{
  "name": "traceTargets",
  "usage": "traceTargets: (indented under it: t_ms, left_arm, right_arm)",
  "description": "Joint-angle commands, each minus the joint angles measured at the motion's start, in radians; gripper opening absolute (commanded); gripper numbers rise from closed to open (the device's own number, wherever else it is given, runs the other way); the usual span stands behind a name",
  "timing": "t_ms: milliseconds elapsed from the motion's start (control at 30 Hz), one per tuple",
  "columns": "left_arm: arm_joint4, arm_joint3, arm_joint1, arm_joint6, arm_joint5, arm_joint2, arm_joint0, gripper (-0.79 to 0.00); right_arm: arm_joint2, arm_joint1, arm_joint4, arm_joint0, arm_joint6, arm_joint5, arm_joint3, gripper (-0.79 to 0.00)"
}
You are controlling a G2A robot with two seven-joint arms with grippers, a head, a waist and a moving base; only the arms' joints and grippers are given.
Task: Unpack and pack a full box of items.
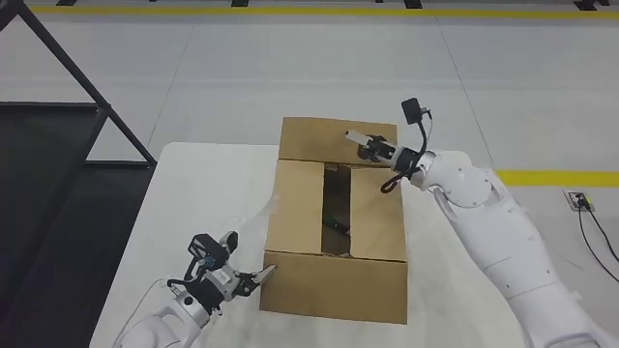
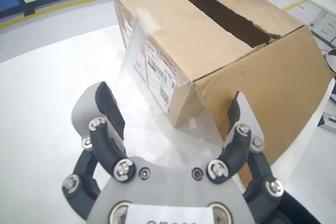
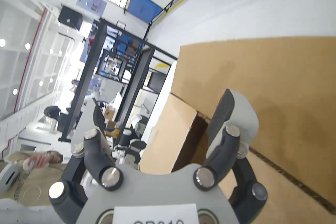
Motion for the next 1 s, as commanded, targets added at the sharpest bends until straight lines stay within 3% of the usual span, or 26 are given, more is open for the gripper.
traceTargets:
  t_ms: [0,267,433,733,967]
  left_arm:
    - [-0.011,0.001,0.001,0.01,0.008,-0.02,0.004,0.0]
    - [-0.079,-0.008,0.008,0.021,0.022,-0.108,0.022,0.0]
    - [-0.097,-0.009,0.013,0.022,0.03,-0.159,0.034,0.0]
    - [-0.097,-0.009,0.013,0.022,0.03,-0.159,0.034,0.0]
    - [-0.104,-0.01,0.013,0.027,0.03,-0.155,0.039,0.0]
  right_arm:
    - [-0.017,-0.003,-0.015,0.005,0.063,0.009,-0.011,0.0]
    - [-0.124,-0.04,-0.058,0.052,0.17,0.078,0.001,0.0]
    - [-0.13,-0.043,-0.063,0.059,0.173,0.088,0.008,0.0]
    - [-0.147,-0.051,-0.077,0.036,0.146,0.141,0.005,0.0]
    - [-0.158,-0.08,0.045,0.048,0.2,0.136,0.084,0.0]
